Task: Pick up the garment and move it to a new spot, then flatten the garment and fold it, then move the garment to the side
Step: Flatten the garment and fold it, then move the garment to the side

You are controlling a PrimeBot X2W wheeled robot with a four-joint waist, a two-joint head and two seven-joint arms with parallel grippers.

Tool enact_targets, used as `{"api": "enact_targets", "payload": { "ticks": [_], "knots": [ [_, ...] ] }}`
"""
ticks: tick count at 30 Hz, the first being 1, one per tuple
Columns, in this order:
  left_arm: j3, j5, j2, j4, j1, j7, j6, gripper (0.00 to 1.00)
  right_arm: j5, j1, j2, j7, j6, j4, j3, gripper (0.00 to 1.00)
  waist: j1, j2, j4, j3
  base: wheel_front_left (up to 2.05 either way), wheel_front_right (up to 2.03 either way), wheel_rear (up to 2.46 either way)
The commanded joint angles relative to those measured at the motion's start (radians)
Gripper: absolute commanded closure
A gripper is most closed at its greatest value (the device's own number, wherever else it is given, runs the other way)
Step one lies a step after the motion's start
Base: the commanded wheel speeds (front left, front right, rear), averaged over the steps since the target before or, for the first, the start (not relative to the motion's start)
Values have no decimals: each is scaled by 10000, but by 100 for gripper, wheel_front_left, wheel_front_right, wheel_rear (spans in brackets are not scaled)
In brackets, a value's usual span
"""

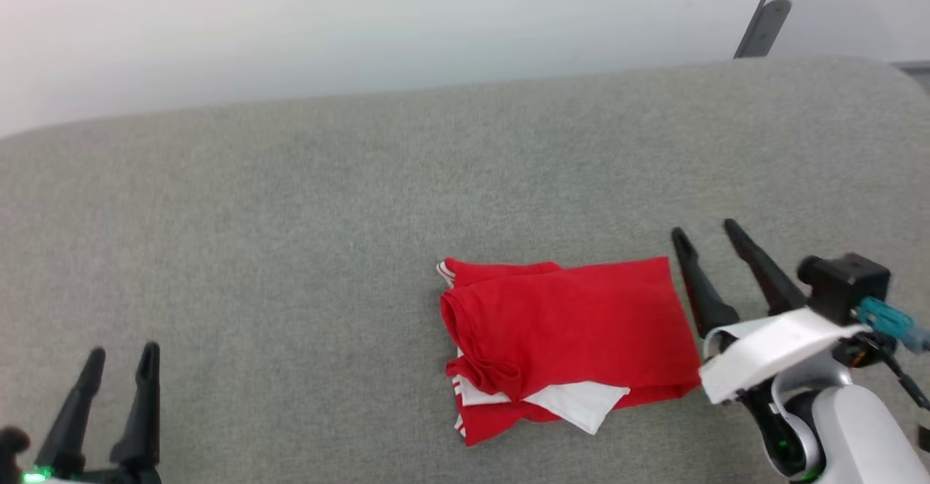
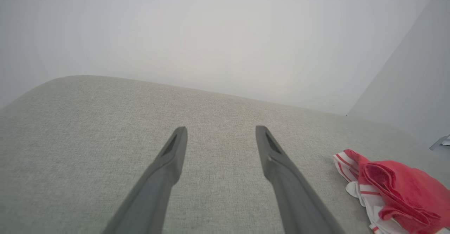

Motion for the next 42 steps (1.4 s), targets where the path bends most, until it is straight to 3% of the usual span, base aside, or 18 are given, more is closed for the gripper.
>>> {"api": "enact_targets", "payload": {
  "ticks": [1,8,19,29,42],
  "knots": [
    [73,130,-89,-47,163,-4,22,0,-131,154,-100,-224,-14,63,-48,0,0,0,-146,-321,0,0,0],
    [457,557,-535,-302,748,-4,22,0,-33,806,-464,-1040,-14,62,-71,0,0,0,-65,-864,0,0,0],
    [729,1077,-1068,-797,1581,-4,22,0,269,2364,-1034,-970,-14,-1286,-551,0,0,0,90,-1315,0,0,0],
    [1132,1188,-1254,-1406,2292,-4,22,0,285,3370,-928,-625,-14,-2440,-1225,0,0,0,77,-1306,0,0,0],
    [1141,1223,-1245,-1542,2298,-4,22,0,193,3501,-703,-513,-14,-2774,-1380,0,0,0,149,-1306,0,0,0]
  ]
}}
